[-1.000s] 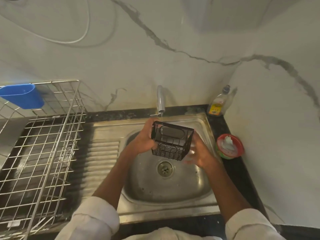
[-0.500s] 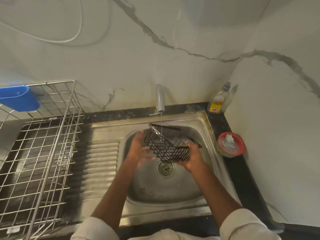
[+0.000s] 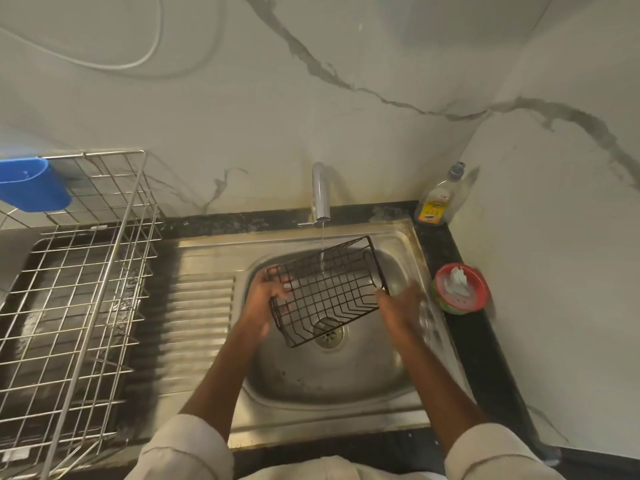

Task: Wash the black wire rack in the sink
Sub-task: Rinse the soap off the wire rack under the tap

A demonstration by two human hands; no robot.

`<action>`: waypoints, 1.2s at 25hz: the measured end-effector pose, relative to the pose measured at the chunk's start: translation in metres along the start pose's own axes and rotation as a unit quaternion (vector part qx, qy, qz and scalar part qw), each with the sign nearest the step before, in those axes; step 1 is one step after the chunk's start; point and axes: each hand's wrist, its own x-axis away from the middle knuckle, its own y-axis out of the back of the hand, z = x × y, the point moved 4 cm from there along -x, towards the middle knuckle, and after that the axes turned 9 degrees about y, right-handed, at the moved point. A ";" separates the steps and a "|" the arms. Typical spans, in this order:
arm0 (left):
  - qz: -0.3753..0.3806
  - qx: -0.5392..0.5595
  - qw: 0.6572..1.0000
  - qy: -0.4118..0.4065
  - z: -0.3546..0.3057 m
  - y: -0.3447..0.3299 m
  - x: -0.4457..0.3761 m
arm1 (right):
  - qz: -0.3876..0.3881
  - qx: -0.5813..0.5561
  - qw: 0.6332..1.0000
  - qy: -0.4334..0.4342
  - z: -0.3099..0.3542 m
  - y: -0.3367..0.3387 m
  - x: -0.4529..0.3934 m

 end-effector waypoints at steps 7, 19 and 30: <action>0.089 -0.081 0.992 -0.028 -0.010 0.007 -0.037 | 0.158 -0.069 0.983 0.065 0.044 0.012 -0.041; 0.051 -0.100 0.993 -0.042 -0.025 -0.075 -0.077 | -0.028 -0.087 0.978 0.188 0.051 0.062 -0.016; -0.088 -0.030 0.983 -0.160 0.001 0.029 -0.018 | 0.146 -0.064 0.959 0.235 0.073 -0.011 -0.019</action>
